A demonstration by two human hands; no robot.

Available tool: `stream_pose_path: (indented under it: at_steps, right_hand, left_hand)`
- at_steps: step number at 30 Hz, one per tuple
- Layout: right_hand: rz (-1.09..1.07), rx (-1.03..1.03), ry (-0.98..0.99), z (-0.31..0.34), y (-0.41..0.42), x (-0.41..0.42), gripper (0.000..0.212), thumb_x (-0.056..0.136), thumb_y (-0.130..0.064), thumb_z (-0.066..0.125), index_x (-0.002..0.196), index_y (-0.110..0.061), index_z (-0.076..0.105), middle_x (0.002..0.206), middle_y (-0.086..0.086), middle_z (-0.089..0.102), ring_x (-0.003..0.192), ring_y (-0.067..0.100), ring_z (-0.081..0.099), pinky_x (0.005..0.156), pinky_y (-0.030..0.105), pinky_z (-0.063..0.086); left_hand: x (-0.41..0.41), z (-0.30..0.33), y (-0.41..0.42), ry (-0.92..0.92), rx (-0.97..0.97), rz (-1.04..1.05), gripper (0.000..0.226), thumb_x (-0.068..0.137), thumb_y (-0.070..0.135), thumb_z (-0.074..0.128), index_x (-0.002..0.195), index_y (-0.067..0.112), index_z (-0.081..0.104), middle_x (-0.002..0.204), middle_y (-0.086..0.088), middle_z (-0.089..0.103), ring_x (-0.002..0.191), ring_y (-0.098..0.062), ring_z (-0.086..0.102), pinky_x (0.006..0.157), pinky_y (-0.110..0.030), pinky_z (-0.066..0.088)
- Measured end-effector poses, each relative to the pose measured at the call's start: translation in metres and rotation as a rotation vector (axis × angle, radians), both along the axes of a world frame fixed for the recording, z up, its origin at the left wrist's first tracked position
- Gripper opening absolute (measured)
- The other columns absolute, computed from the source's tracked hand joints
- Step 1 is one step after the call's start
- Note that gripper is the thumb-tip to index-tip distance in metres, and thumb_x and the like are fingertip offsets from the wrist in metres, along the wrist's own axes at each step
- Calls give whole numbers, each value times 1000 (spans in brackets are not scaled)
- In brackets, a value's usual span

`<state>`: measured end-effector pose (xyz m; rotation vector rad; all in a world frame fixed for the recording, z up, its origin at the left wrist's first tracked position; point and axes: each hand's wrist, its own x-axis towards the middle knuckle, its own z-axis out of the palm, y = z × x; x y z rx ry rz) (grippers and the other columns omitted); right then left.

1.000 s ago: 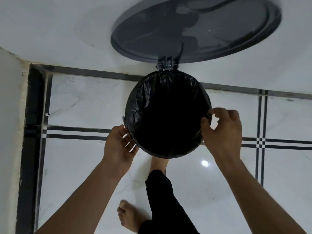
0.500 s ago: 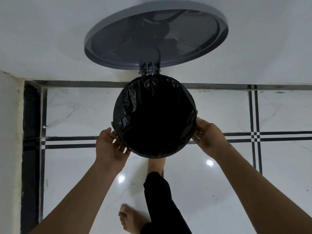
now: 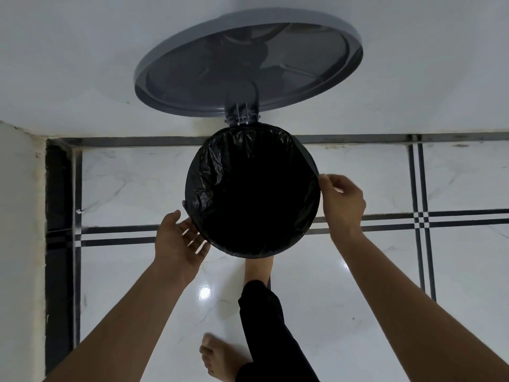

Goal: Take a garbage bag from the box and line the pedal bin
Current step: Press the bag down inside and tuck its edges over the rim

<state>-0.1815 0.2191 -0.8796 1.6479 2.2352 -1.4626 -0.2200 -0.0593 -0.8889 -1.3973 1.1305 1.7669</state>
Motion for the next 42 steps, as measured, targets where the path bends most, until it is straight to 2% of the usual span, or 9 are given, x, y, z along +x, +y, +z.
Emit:
stream_pose_path:
  at_steps: [5, 10, 13, 16, 22, 28, 32, 38, 42]
  right_hand:
    - [272, 130, -19, -2, 13, -45, 23, 91, -40, 69, 100, -22, 80, 90, -11, 73, 88, 5, 67, 85, 10, 45]
    - [298, 113, -130, -9, 24, -68, 22, 91, -26, 63, 89, -12, 79, 84, 3, 77, 86, 19, 69, 79, 21, 49]
    - [369, 102, -291, -11, 28, -82, 25, 88, -14, 50, 65, -5, 58, 67, 12, 59, 73, 33, 52, 64, 33, 43]
    - [311, -164, -335, -15, 36, -94, 30, 95, -8, 43, 66, -18, 46, 66, 1, 46, 63, 22, 43, 63, 33, 40]
    - [123, -658, -361, -23, 57, -92, 33, 93, -3, 32, 77, -19, 57, 64, -4, 46, 58, 13, 35, 56, 28, 22]
    - [140, -299, -188, -26, 48, -85, 8, 83, -10, 66, 80, -14, 72, 77, 3, 68, 66, 17, 59, 51, 24, 41]
    - [267, -3, -67, -25, 39, -76, 20, 89, -37, 63, 84, -23, 76, 79, -8, 75, 80, 14, 69, 80, 29, 55]
    - [269, -247, -113, -30, 38, -78, 35, 92, -49, 60, 74, -22, 74, 76, -6, 67, 81, 18, 61, 74, 31, 47]
    - [154, -330, -19, -22, 42, -64, 33, 97, -46, 56, 100, -21, 77, 93, -6, 76, 90, 17, 70, 79, 30, 49]
  left_hand:
    - [-15, 5, 1, 28, -58, -101, 29, 95, 40, 54, 90, 15, 68, 76, 4, 63, 77, -14, 59, 76, -29, 48]
    - [-16, 4, 4, 19, -48, -103, 24, 93, 38, 57, 90, 17, 69, 80, 4, 65, 78, -14, 58, 75, -26, 47]
    - [-13, 3, 6, 26, -39, -96, 24, 93, 38, 58, 90, 18, 70, 80, 4, 67, 76, -14, 56, 75, -25, 46]
    - [-14, 3, 8, 26, -44, -92, 25, 93, 39, 57, 97, 17, 71, 86, 3, 69, 82, -16, 61, 77, -28, 49]
    - [-17, 0, 6, 26, -47, -99, 29, 93, 38, 56, 105, 15, 70, 93, 1, 70, 88, -19, 63, 81, -30, 50]
    - [-17, 2, 5, 20, -36, -98, 28, 92, 38, 57, 105, 17, 70, 92, 2, 70, 87, -19, 63, 81, -30, 50]
    - [-18, 5, 5, 15, -47, -96, 24, 92, 36, 59, 94, 16, 71, 89, 2, 69, 85, -18, 63, 82, -30, 49]
    - [-15, 6, 5, 0, -74, -110, 21, 90, 39, 61, 82, 20, 67, 77, 5, 67, 73, -15, 59, 79, -30, 47]
    - [-9, 6, 1, -9, -60, -90, 19, 89, 41, 64, 85, 23, 65, 86, 3, 67, 82, -16, 63, 80, -33, 49]
